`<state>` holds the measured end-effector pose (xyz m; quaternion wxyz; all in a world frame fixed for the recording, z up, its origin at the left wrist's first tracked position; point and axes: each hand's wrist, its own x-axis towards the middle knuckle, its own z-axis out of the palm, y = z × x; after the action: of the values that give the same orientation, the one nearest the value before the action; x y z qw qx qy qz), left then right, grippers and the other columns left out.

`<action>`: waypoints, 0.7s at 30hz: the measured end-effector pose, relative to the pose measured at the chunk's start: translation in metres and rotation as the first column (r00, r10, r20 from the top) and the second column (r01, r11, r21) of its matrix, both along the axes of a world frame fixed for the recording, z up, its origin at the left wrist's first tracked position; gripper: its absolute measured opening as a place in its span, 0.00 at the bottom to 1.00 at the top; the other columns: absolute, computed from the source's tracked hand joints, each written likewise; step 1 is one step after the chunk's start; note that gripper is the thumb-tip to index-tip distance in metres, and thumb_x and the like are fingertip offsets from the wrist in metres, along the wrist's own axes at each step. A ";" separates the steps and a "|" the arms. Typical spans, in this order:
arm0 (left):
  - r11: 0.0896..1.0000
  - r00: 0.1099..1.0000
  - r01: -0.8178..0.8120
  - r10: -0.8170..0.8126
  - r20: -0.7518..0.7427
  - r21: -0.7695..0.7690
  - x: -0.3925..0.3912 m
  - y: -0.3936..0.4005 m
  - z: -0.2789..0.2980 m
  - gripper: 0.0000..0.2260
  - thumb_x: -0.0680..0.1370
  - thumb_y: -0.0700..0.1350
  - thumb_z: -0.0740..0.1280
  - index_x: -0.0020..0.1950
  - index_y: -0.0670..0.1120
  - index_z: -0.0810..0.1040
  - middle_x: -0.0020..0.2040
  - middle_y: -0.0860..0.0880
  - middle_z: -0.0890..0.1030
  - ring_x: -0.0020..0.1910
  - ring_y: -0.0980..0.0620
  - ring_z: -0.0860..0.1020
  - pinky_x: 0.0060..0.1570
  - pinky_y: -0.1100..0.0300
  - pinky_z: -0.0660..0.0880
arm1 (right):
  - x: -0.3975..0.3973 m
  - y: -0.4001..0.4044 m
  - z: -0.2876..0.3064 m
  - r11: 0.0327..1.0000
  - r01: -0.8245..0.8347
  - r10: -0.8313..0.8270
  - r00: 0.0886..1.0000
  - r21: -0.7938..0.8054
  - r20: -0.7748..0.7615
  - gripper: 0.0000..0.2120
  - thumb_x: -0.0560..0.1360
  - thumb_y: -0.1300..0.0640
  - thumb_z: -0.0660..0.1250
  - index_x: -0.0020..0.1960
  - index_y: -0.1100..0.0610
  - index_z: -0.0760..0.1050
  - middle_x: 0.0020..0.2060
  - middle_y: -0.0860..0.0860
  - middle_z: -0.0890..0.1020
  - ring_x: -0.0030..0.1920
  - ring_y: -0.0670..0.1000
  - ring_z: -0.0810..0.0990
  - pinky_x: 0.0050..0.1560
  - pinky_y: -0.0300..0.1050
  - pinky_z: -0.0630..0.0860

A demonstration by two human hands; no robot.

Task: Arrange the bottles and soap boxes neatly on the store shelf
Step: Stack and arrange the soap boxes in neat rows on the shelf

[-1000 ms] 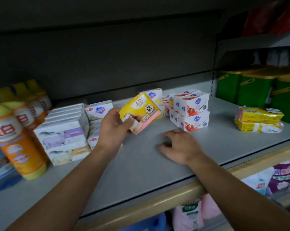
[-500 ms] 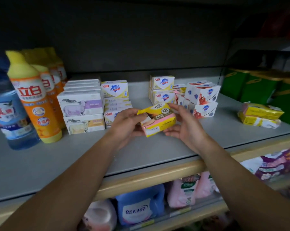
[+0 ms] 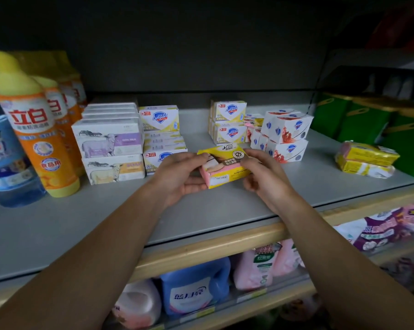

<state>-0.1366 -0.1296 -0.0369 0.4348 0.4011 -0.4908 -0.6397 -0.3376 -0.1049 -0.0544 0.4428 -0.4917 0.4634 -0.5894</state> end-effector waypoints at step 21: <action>0.824 0.992 -0.016 0.083 0.092 -0.566 -0.006 0.005 0.000 0.18 0.69 0.28 0.73 0.55 0.42 0.81 0.53 0.45 0.84 0.55 0.52 0.81 0.59 0.56 0.77 | -0.007 -0.001 -0.008 0.982 -0.063 0.047 0.995 -0.178 -0.093 0.21 0.69 0.67 0.73 0.57 0.51 0.76 0.58 0.57 0.79 0.58 0.55 0.80 0.63 0.56 0.76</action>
<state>-0.1423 -0.1248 -0.0374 0.5221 0.3025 -0.6709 -0.4310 -0.3450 -0.1062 -0.0624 0.3915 -0.5682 0.4132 -0.5942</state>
